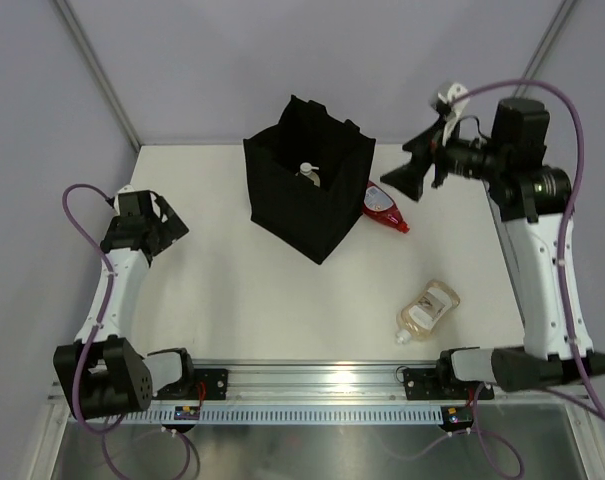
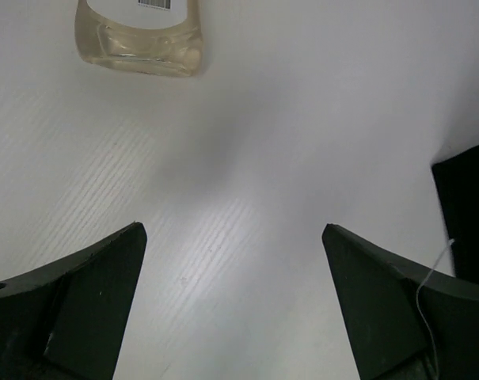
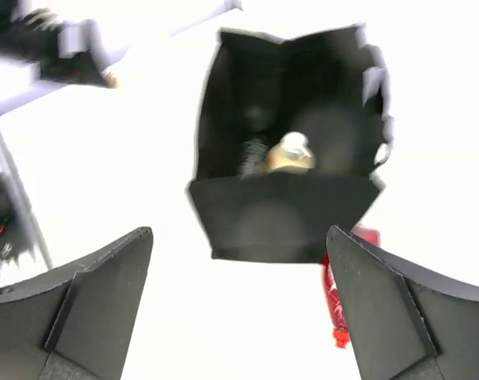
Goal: Place the personal care products into the canvas bag
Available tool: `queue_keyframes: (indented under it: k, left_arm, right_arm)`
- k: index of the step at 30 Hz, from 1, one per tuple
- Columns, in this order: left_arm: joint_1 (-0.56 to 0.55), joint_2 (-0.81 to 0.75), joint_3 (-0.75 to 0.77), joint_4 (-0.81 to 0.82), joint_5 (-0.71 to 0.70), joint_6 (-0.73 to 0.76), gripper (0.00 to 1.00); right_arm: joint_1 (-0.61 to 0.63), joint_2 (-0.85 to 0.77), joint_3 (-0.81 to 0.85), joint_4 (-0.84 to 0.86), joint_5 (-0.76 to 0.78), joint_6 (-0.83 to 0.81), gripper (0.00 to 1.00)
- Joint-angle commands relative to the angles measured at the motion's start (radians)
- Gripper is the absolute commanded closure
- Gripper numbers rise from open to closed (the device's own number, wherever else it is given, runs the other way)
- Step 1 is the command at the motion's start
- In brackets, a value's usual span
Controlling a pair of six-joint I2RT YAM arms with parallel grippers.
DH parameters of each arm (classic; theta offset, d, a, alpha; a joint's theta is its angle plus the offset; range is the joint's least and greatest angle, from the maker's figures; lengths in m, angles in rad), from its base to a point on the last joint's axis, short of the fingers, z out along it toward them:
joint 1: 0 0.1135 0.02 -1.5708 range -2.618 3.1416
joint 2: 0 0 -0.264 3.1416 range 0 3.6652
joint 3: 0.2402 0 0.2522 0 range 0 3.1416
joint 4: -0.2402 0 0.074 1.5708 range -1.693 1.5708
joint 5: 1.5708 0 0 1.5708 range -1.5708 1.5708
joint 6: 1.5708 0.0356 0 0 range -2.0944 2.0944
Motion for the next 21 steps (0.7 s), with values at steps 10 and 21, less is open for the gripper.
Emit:
queue_keyframes:
  k: [10, 21]
  left_arm:
    - [0.135, 0.287, 0.243, 0.088, -0.066, 0.157, 0.01]
    - [0.21, 0.491, 0.313, 0.212, -0.129, 0.288, 0.01]
  right_arm:
    - [-0.039, -0.463, -0.915, 0.085, -0.185, -0.299, 0.0]
    - [-0.116, -0.337, -0.911, 0.065, -0.253, -0.316, 0.01]
